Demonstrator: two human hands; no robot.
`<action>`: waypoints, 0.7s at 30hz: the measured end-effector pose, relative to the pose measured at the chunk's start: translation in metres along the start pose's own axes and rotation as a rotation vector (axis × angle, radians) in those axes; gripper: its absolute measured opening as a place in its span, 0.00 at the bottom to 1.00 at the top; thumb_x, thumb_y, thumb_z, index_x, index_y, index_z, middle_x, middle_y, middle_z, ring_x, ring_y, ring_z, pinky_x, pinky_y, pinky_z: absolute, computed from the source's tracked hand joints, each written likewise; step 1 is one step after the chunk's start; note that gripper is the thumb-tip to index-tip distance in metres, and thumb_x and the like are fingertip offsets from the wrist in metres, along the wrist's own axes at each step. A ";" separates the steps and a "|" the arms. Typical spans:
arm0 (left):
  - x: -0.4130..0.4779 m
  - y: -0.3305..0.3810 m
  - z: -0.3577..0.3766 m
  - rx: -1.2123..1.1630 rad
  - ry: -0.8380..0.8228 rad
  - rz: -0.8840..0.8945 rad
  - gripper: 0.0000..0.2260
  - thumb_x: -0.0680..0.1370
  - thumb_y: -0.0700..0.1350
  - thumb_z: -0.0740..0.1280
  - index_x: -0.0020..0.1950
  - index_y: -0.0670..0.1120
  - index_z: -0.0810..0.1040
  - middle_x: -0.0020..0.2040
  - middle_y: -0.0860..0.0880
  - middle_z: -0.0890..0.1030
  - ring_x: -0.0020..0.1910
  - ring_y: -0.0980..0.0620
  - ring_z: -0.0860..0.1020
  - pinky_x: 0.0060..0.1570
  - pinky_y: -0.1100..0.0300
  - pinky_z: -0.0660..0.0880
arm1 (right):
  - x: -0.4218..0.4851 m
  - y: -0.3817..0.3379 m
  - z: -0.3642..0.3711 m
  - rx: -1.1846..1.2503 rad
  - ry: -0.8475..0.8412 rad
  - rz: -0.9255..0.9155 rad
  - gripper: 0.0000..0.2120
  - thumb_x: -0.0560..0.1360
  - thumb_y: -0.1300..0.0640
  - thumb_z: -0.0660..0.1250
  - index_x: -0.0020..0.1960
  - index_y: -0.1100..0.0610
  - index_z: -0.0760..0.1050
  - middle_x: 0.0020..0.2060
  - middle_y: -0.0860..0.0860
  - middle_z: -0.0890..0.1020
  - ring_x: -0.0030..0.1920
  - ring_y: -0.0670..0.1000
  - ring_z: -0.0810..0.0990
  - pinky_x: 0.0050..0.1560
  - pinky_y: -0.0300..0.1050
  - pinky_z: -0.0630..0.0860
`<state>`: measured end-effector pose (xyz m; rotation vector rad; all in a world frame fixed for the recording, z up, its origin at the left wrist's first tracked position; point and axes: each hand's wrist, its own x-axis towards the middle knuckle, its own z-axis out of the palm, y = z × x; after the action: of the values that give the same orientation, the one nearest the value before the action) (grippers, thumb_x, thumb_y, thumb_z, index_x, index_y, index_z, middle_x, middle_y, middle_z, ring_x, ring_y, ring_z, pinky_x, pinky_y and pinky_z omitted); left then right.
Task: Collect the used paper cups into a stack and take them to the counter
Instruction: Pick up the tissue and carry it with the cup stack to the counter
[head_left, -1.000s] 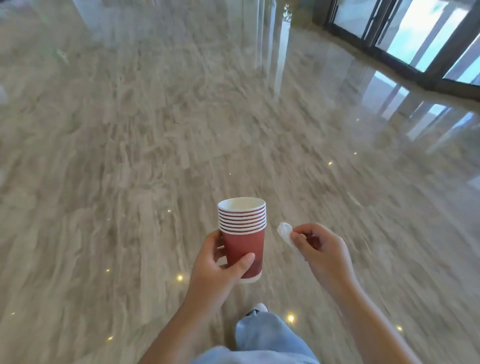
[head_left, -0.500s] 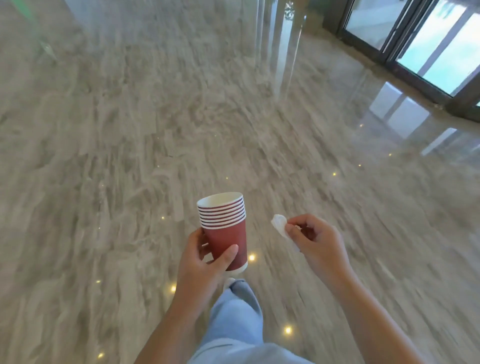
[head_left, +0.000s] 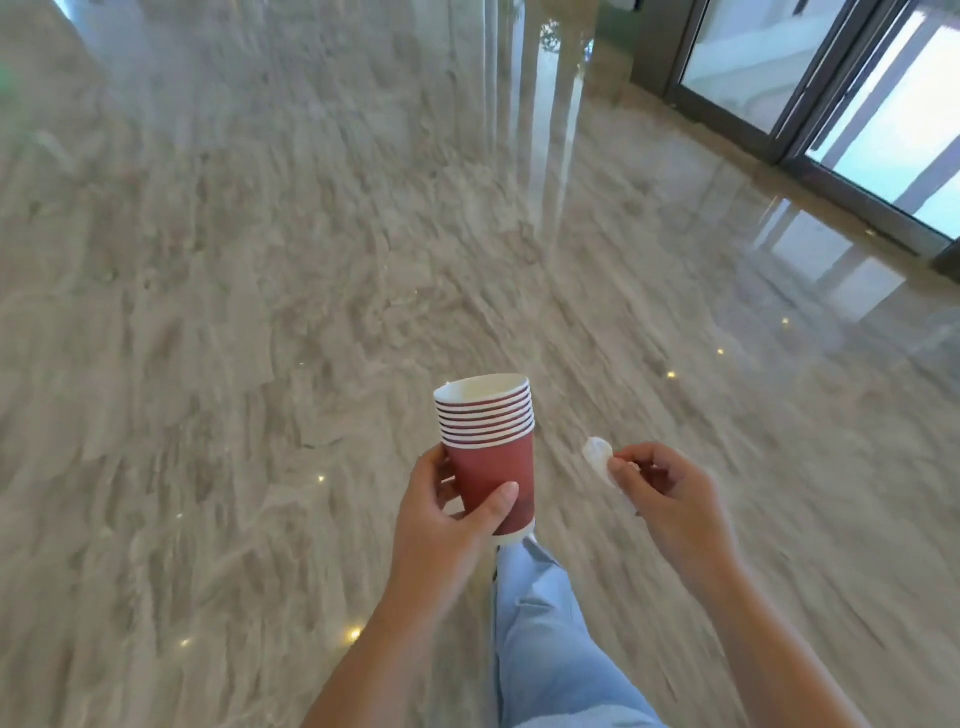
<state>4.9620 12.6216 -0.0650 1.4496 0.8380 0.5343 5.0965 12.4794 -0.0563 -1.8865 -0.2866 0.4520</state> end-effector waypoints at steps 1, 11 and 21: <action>0.036 0.009 0.009 -0.007 0.000 0.002 0.19 0.63 0.45 0.77 0.49 0.56 0.74 0.45 0.60 0.80 0.43 0.67 0.79 0.36 0.75 0.72 | 0.038 -0.009 0.003 -0.004 0.006 -0.005 0.11 0.70 0.61 0.69 0.33 0.47 0.78 0.24 0.42 0.76 0.26 0.41 0.71 0.34 0.46 0.70; 0.346 0.092 0.027 -0.015 0.064 0.024 0.23 0.59 0.48 0.77 0.51 0.51 0.75 0.48 0.51 0.81 0.42 0.64 0.80 0.35 0.73 0.73 | 0.344 -0.138 0.091 -0.015 -0.090 -0.110 0.11 0.70 0.60 0.69 0.34 0.46 0.77 0.23 0.39 0.75 0.26 0.40 0.70 0.33 0.41 0.70; 0.694 0.122 -0.014 0.028 0.112 0.023 0.22 0.60 0.48 0.77 0.51 0.52 0.75 0.49 0.51 0.81 0.44 0.63 0.80 0.35 0.73 0.74 | 0.644 -0.231 0.247 -0.012 -0.125 -0.105 0.09 0.70 0.57 0.69 0.35 0.45 0.78 0.26 0.43 0.78 0.27 0.40 0.72 0.31 0.33 0.70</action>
<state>5.4024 13.1718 -0.0631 1.4666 0.9215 0.6280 5.5700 13.0311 -0.0257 -1.8477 -0.4699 0.4986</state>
